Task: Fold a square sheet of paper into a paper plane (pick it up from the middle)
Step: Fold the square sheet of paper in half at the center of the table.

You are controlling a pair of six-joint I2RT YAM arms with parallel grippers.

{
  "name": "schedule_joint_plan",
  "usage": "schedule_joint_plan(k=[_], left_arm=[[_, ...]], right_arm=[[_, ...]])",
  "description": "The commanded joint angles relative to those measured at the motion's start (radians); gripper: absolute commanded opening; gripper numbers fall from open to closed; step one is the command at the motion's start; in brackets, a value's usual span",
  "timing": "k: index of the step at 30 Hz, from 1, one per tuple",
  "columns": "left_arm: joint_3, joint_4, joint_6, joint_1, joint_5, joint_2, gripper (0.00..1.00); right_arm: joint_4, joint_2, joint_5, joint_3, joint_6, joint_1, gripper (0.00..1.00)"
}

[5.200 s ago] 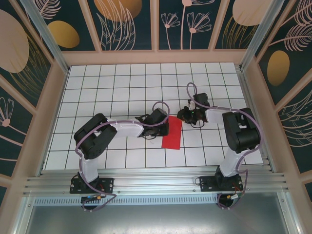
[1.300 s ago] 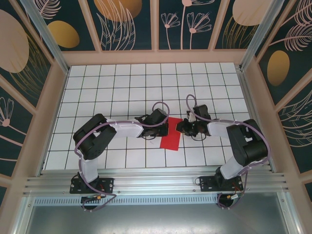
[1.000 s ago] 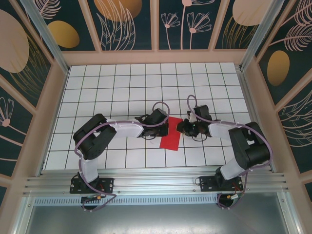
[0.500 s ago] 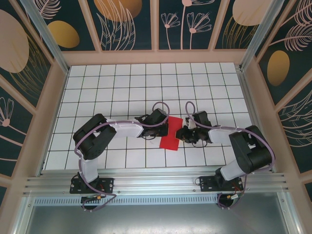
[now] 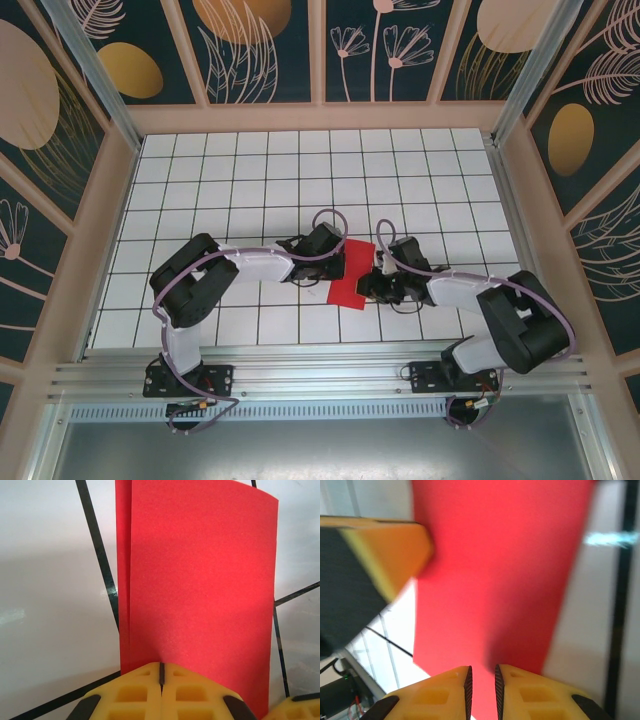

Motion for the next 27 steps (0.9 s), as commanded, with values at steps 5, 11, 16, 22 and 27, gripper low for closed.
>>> schedule_joint_plan(k=[5,11,16,22,27], left_arm=[[-0.05,-0.119,-0.004,0.0,-0.022,0.017,0.0],[-0.051,-0.118,-0.004,-0.001,-0.025,0.017,0.0],[-0.049,-0.115,-0.007,0.0,-0.021,0.018,0.0],[-0.052,-0.114,-0.008,-0.001,-0.02,0.015,0.0],[-0.058,-0.114,-0.01,0.0,-0.023,0.005,0.0]], right_arm=[[0.006,-0.001,0.013,-0.018,0.027,0.01,0.23],[-0.027,-0.112,0.009,-0.011,0.05,0.024,0.23],[-0.002,-0.113,0.012,-0.05,0.077,0.035,0.23],[-0.007,-0.084,0.049,-0.066,0.089,0.093,0.23],[-0.048,-0.128,0.064,-0.054,0.086,0.094,0.24]])
